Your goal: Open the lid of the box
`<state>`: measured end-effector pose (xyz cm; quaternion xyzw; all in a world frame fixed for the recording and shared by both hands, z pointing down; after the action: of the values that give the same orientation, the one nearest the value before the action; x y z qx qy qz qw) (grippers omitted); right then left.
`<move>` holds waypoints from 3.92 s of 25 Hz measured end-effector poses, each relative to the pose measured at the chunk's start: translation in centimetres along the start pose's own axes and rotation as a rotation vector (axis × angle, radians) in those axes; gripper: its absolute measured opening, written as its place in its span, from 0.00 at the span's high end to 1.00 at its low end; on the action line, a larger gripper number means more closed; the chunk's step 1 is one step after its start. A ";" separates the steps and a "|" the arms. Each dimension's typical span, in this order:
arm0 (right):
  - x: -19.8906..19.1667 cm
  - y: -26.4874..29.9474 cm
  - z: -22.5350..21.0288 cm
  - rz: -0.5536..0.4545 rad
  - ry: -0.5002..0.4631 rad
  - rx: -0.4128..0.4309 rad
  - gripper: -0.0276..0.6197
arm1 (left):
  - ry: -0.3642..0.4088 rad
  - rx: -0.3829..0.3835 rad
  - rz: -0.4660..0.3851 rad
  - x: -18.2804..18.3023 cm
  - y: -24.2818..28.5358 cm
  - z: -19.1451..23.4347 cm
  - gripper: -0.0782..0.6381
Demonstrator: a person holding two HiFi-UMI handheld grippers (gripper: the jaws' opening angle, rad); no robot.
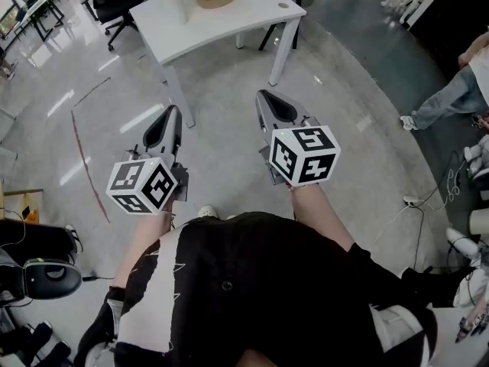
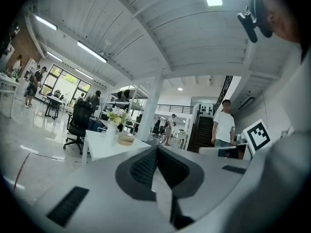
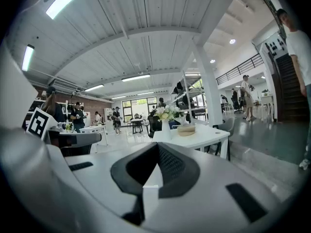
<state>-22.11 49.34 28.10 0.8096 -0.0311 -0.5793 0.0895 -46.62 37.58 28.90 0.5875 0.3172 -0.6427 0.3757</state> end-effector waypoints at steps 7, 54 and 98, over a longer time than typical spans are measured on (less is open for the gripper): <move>-0.1 0.3 -1.1 0.022 0.001 0.003 0.95 | -0.007 0.015 0.012 -0.4 0.6 -0.6 0.88; 4.5 27.8 -1.9 0.009 0.069 -0.100 0.95 | -0.046 -0.134 0.017 2.5 21.5 22.9 0.88; 8.7 41.3 -12.8 0.095 0.090 -0.061 0.95 | -0.100 -0.102 0.088 0.8 37.2 25.7 0.88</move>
<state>-4.99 8.86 31.50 0.8293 -0.0480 -0.5382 0.1428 -28.09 -3.52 32.16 0.5482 0.3044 -0.6371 0.4483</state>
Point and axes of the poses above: the fingertips, and each gripper's own axes: y forward along the fingers, z to its left, x out of its top, the point moved 10 cm from there along -y, backward along the fingers, and after that the axes turned 10 degrees about y, right-handed, at the moved point
